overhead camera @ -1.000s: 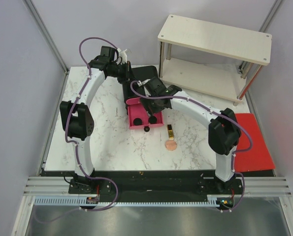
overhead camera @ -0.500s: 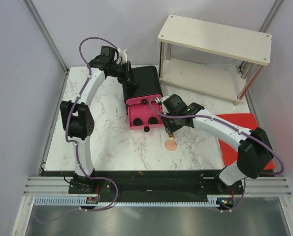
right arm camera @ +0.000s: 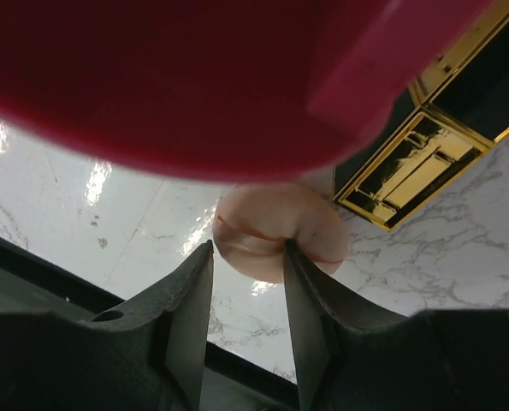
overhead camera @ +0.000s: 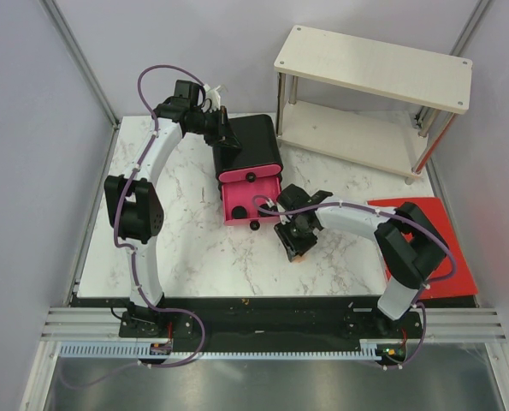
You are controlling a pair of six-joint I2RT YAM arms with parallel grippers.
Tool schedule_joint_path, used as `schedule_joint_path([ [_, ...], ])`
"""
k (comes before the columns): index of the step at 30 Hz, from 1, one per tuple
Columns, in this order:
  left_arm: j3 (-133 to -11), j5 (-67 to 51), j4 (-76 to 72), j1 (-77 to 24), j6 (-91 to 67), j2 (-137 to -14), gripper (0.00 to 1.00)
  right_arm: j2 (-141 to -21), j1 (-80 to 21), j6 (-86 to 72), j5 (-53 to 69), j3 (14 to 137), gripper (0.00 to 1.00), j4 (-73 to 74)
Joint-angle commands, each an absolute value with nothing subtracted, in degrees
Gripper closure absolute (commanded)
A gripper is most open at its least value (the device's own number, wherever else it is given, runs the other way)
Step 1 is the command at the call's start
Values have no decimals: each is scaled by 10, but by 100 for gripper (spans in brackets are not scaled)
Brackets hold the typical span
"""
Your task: Organize the makeup
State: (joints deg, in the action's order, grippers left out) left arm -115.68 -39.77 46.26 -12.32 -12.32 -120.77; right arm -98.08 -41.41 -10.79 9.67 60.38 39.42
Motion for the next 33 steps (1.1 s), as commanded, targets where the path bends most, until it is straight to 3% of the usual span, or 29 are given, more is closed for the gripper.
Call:
schedule_joint_path([
  [1, -1098, -283, 591, -122, -65, -1282, 91, -1013, -414, -133, 112, 604, 57, 365],
  [5, -1091, -283, 586, -121, -66, -1276, 91, -1020, -415, -140, 99, 599, 72, 357],
  [7, -1085, -281, 584, -121, -66, -1274, 91, -1013, -415, -142, 95, 594, 88, 357],
  [9, -1084, -281, 583, -121, -67, -1273, 91, -997, -415, -136, 90, 589, 96, 358],
  [22, -1084, -277, 582, -122, -69, -1269, 91, -889, -415, -110, 33, 614, 99, 387],
  [33, -1085, -277, 583, -121, -73, -1267, 91, -911, -415, -72, 15, 809, 99, 406],
])
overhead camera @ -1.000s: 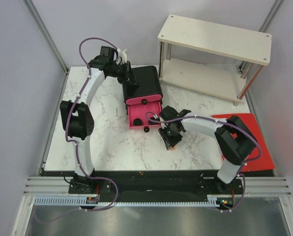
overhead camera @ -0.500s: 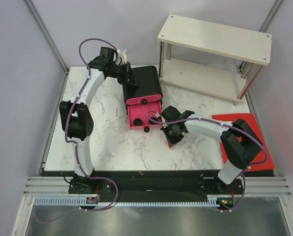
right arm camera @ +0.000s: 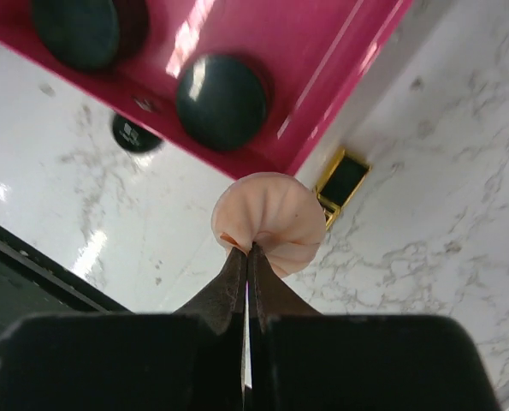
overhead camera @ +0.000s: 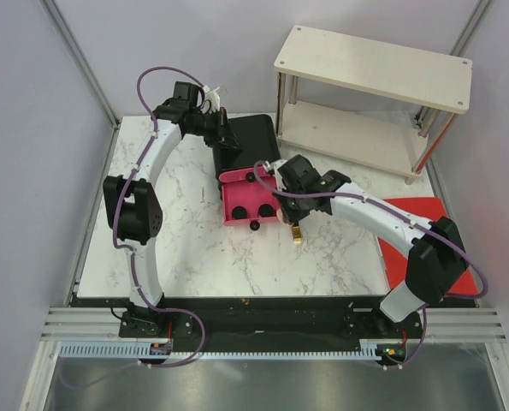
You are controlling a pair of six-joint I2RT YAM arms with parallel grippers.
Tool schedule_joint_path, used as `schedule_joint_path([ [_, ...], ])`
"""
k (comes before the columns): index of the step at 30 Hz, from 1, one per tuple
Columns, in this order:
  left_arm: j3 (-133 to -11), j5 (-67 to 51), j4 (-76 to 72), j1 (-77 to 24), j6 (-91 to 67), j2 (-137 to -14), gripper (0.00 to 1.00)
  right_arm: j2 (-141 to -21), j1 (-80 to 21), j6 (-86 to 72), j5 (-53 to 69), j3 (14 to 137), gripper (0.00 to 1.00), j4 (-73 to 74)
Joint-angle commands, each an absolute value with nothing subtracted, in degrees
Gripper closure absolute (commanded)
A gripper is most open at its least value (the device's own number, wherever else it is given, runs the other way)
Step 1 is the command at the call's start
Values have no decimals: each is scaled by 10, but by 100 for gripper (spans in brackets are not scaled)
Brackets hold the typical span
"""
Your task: Organize the makeup
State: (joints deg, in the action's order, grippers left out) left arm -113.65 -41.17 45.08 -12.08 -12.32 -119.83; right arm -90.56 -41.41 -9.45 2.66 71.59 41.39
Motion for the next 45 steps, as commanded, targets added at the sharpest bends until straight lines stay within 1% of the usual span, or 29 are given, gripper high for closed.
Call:
schedule_joint_path([
  [1, -1086, -277, 582, -121, -73, -1267, 91, -920, -415, -67, 17, 823, 99, 404],
  [5, -1088, -278, 583, -122, -75, -1267, 91, -974, -415, -60, 19, 906, 97, 406],
  [10, -1092, -279, 583, -121, -76, -1266, 91, -1066, -415, -61, 54, 969, 93, 406],
  [12, -1093, -279, 583, -121, -76, -1264, 91, -1084, -415, -61, 53, 990, 84, 405],
  [14, -1093, -276, 583, -122, -76, -1262, 91, -1101, -415, -60, 46, 1005, 72, 405],
  [15, -1093, -276, 583, -122, -76, -1261, 91, -1104, -416, -59, 44, 1008, 68, 405],
  [16, -1093, -276, 582, -122, -76, -1261, 91, -1106, -415, -59, 40, 1009, 62, 404],
  [17, -1094, -277, 583, -121, -76, -1261, 91, -1105, -415, -57, 38, 1011, 52, 407],
  [20, -1098, -278, 584, -122, -77, -1262, 91, -1093, -415, -50, 23, 1005, 34, 407],
  [21, -1100, -278, 584, -121, -77, -1262, 91, -1089, -415, -47, 19, 1004, 32, 409],
  [23, -1102, -279, 584, -121, -77, -1265, 91, -1077, -415, -45, 13, 1000, 30, 416],
  [25, -1107, -279, 587, -121, -76, -1266, 91, -1056, -414, -45, 15, 991, 31, 419],
  [27, -1111, -278, 588, -121, -75, -1268, 91, -1037, -415, -44, 36, 967, 40, 423],
  [28, -1112, -279, 591, -122, -74, -1270, 91, -1020, -415, -37, 53, 957, 46, 426],
  [29, -1114, -279, 592, -121, -74, -1271, 91, -1009, -415, -35, 68, 931, 66, 428],
  [30, -1116, -280, 593, -121, -73, -1273, 91, -999, -414, -34, 94, 919, 76, 430],
  [31, -1118, -280, 594, -121, -73, -1273, 91, -982, -415, -33, 105, 906, 91, 432],
  [32, -1118, -279, 594, -122, -72, -1273, 91, -973, -415, -33, 117, 881, 100, 434],
  [34, -1119, -277, 595, -122, -71, -1274, 91, -952, -416, -26, 159, 855, 100, 433],
  [38, -1117, -276, 596, -121, -73, -1275, 91, -954, -415, -5, 211, 822, 100, 462],
  [42, -1116, -276, 595, -121, -76, -1275, 91, -969, -421, 16, 211, 805, 100, 466],
  [45, -1116, -276, 596, -121, -75, -1277, 91, -979, -432, 15, 182, 782, 100, 443],
])
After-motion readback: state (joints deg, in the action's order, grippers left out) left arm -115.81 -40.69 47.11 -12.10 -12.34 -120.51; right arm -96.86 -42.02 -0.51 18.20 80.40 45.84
